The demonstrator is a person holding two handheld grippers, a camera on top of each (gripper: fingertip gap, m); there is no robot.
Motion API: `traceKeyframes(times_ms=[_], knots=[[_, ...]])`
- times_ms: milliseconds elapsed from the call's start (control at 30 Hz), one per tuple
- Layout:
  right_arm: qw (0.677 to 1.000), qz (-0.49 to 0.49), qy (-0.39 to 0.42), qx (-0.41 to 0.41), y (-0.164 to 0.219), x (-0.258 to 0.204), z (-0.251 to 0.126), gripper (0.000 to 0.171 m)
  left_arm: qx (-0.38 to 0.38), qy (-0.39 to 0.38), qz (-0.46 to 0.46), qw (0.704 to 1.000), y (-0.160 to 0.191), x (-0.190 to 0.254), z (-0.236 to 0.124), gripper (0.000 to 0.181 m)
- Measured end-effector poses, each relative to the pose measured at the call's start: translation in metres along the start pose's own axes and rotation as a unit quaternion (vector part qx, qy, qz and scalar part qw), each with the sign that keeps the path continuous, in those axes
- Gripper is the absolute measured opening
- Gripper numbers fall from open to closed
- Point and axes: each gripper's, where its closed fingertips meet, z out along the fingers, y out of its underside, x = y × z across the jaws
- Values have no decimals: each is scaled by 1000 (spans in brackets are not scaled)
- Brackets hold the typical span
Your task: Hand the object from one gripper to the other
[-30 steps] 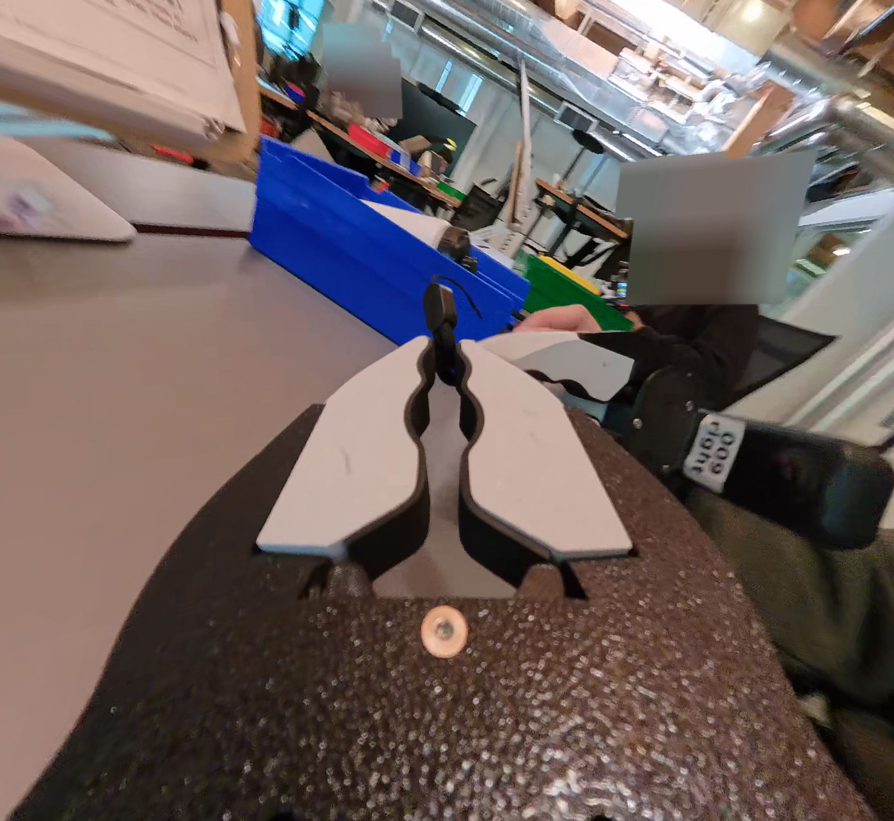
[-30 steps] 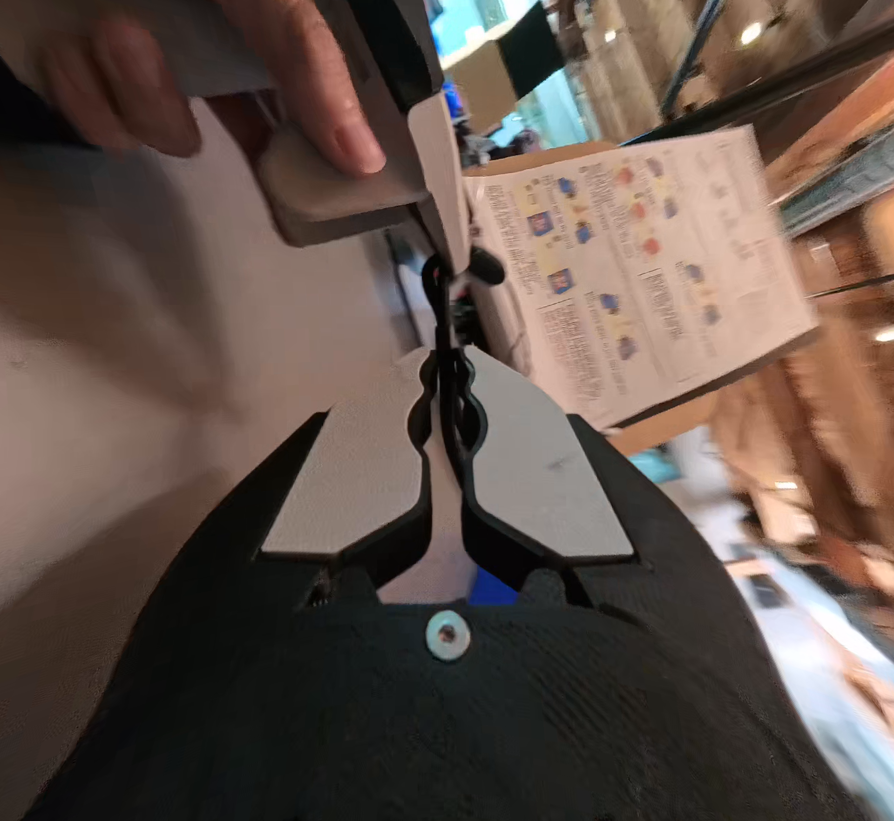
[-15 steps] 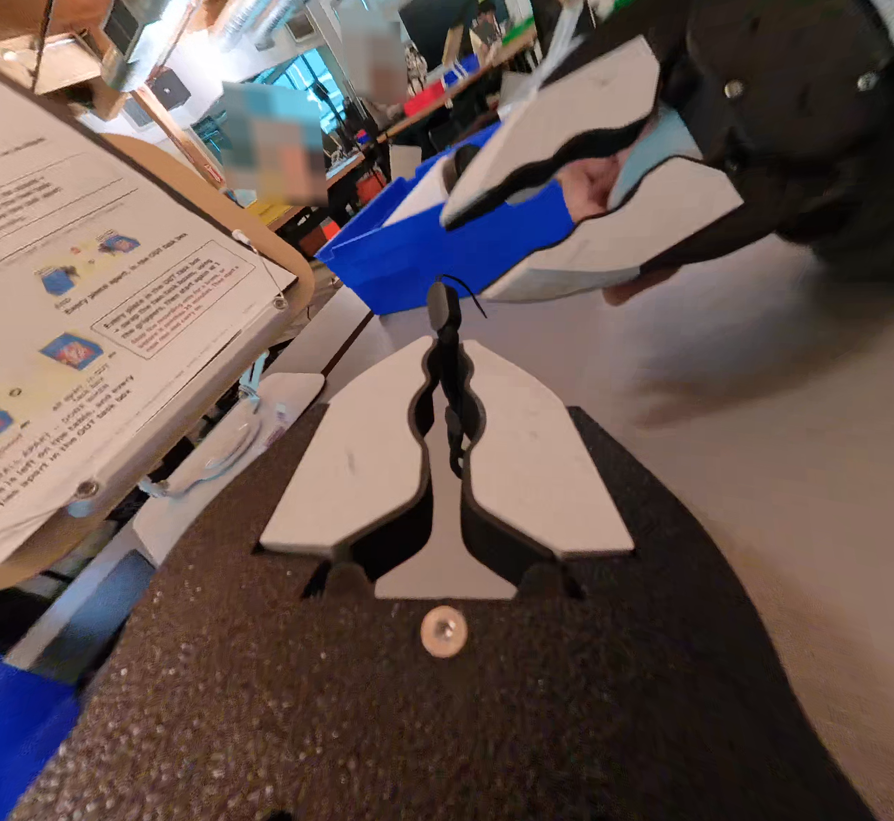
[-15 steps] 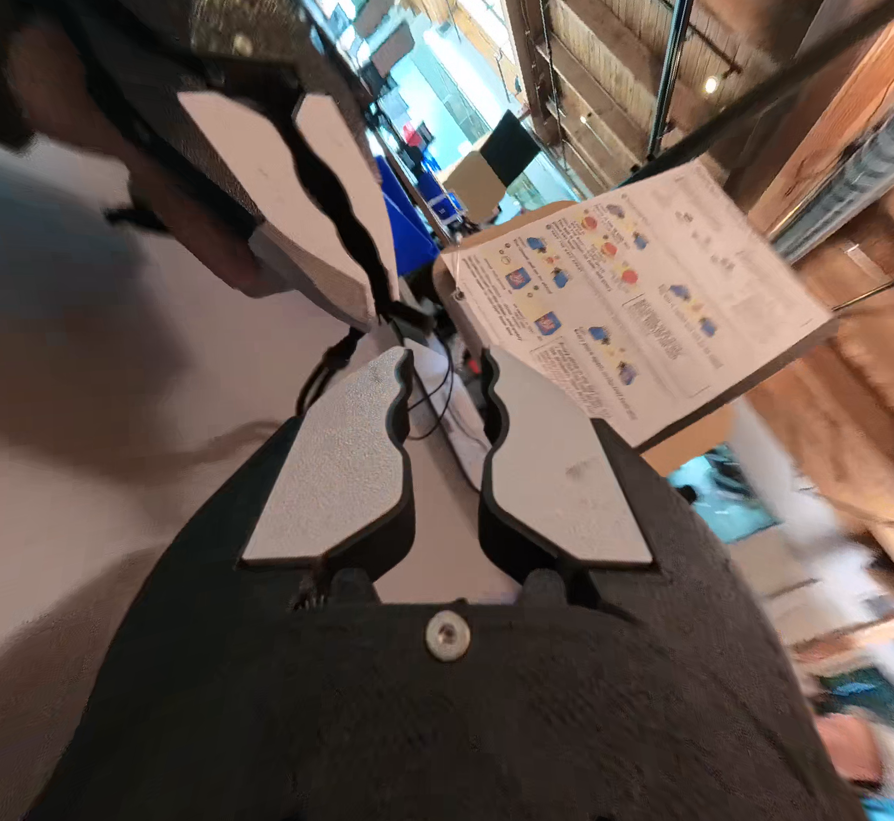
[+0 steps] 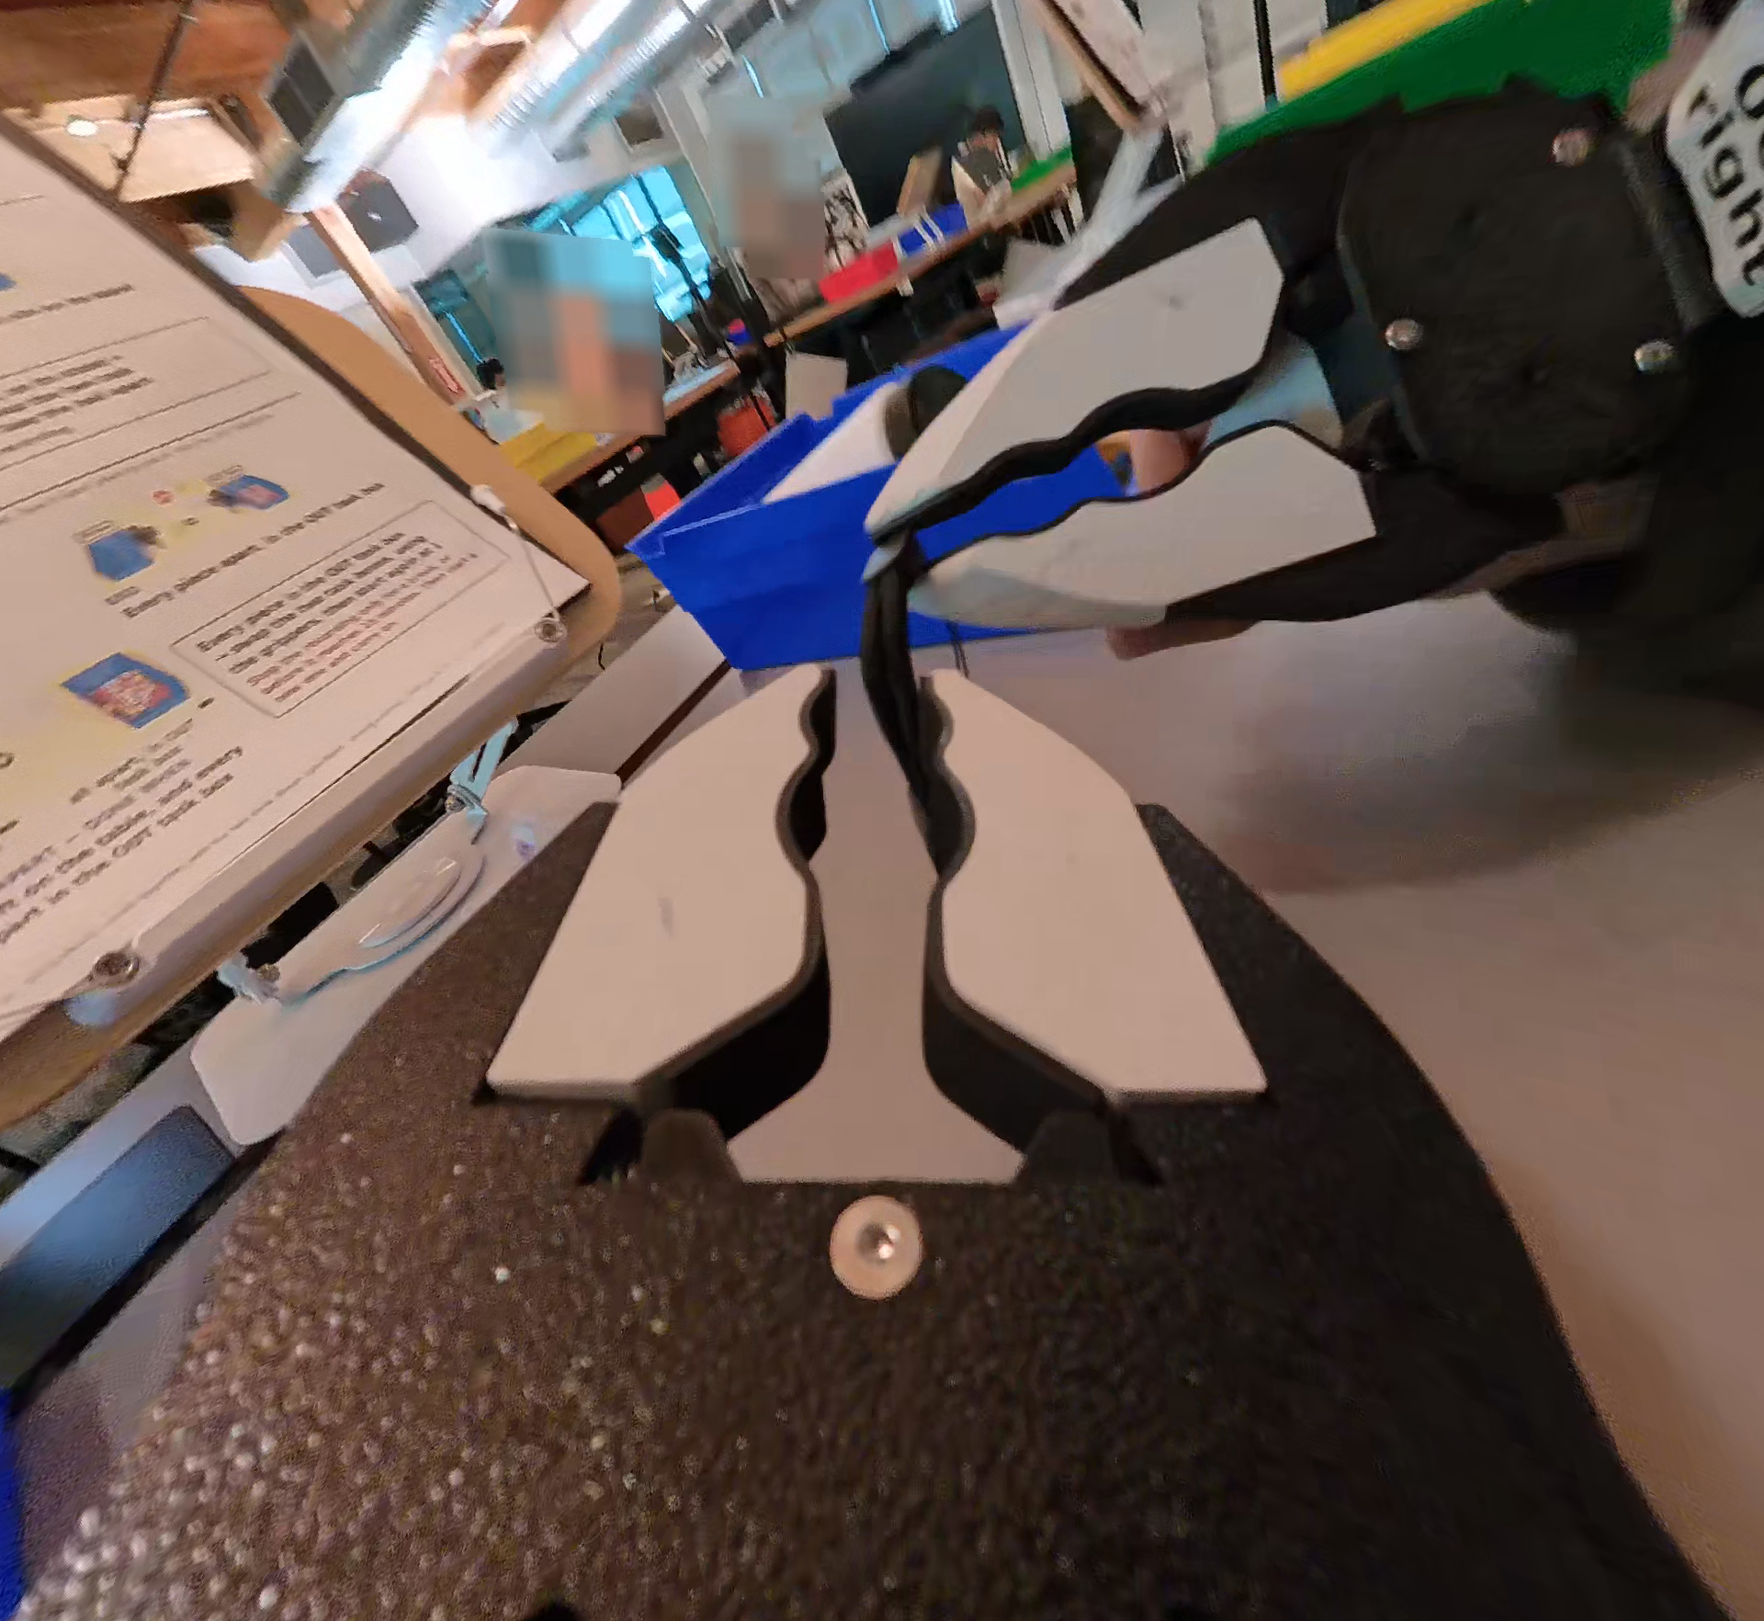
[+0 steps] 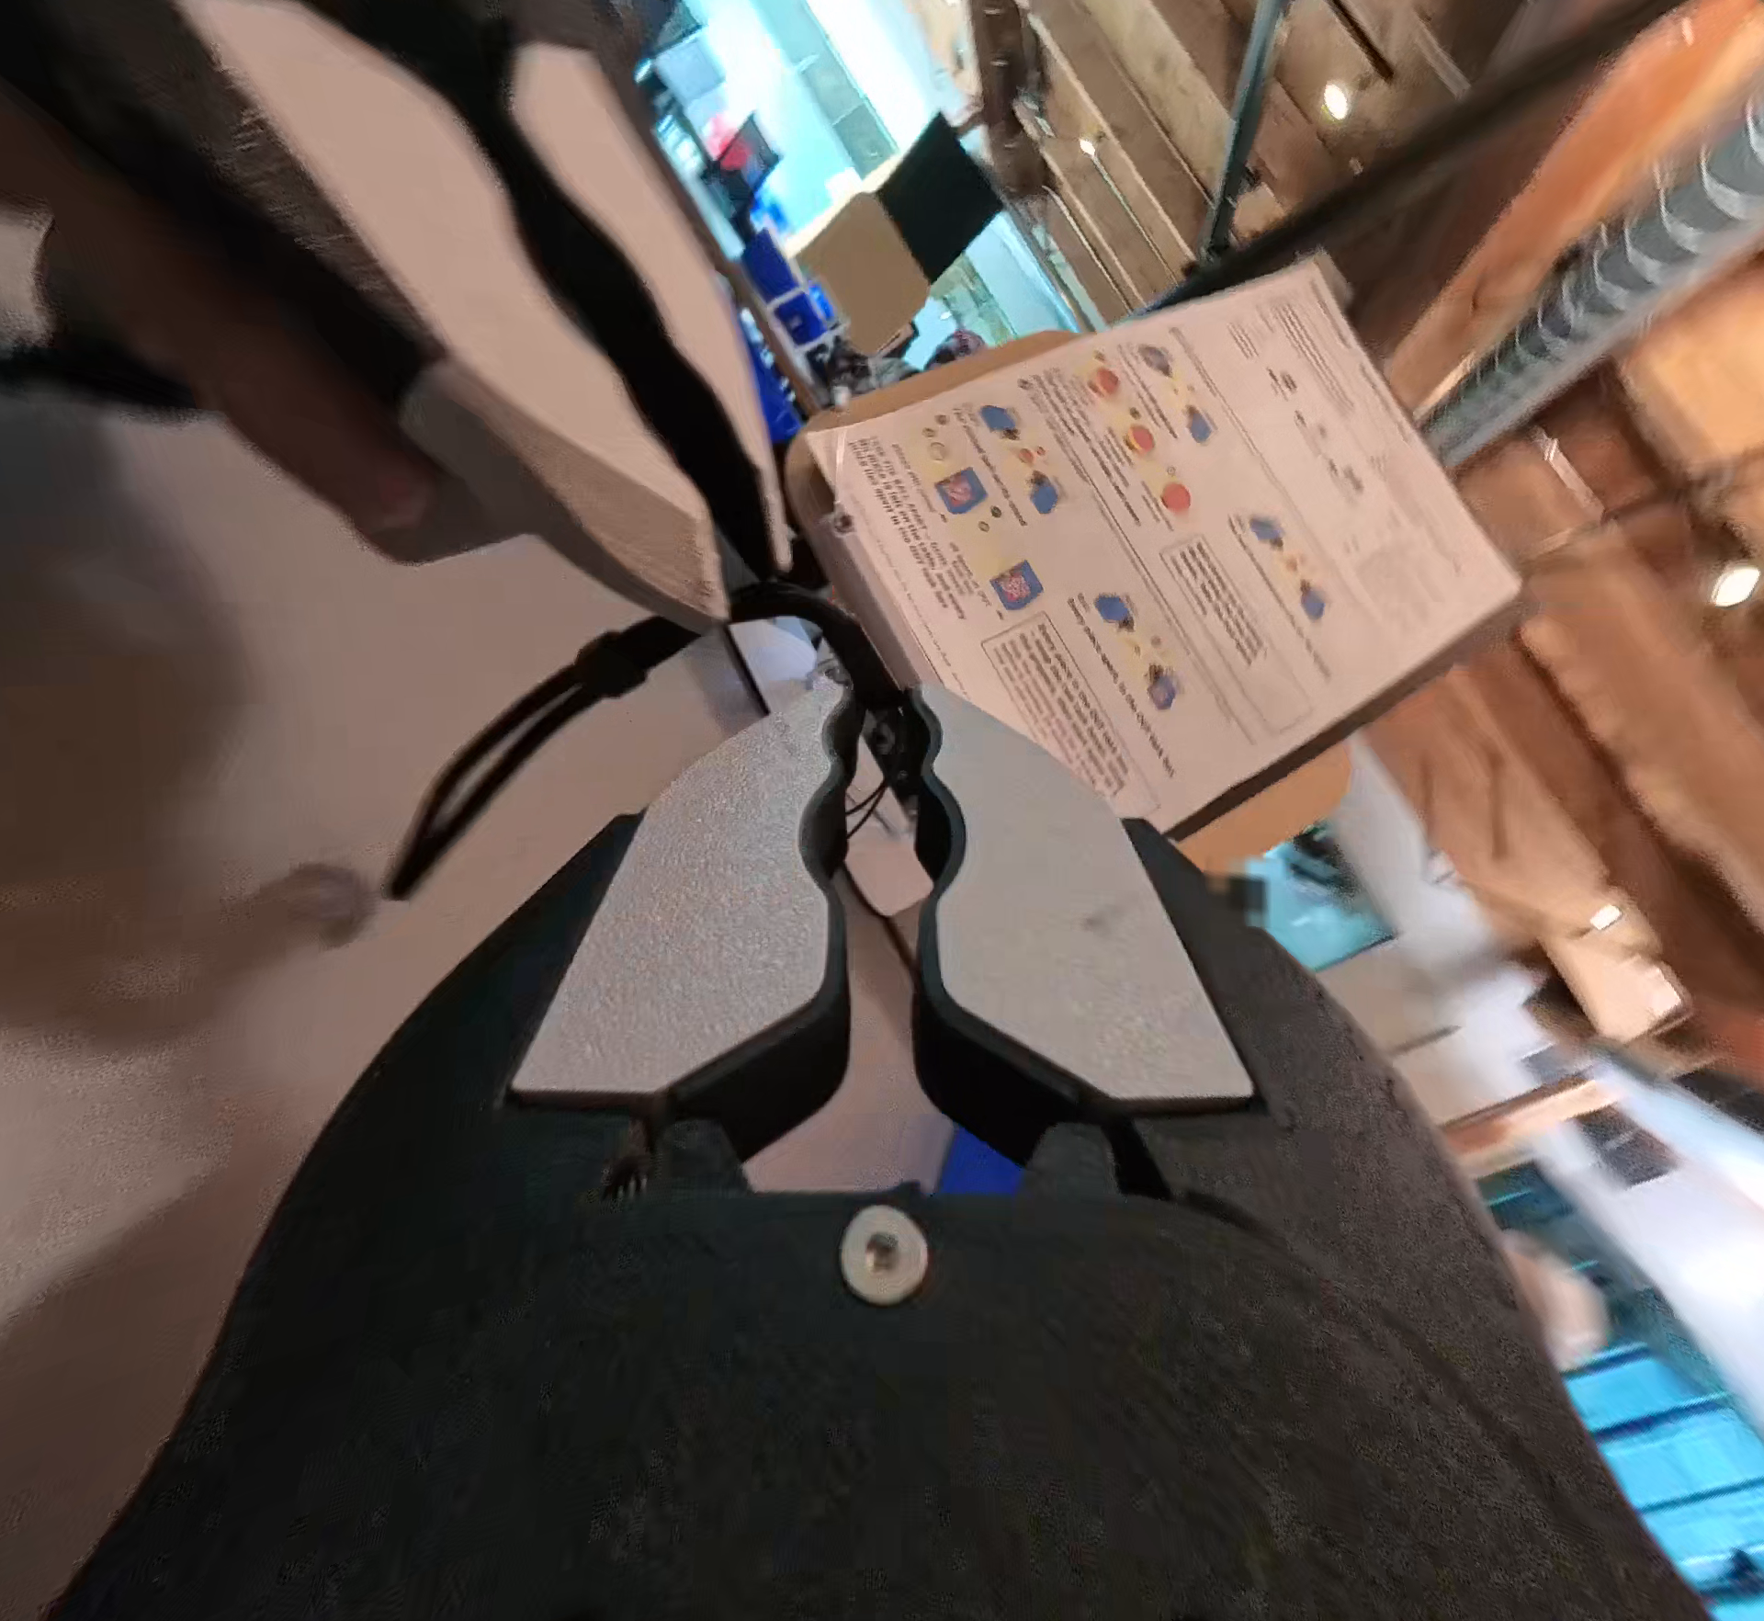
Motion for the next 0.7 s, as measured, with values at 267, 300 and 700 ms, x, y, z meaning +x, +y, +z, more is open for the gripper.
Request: traceKeyframes(times_ms=[267,300,700], knots=[[930,361,45,46,23,47,-11,9,64,60,-166,982,-8,0,-5,29],[924,375,47,50,24,48,-12,9,48,62,-166,983,-5,2,-2,31],[896,431,7,107,5,40,-10,8,-41,106,-162,980,14,29,14,10]])
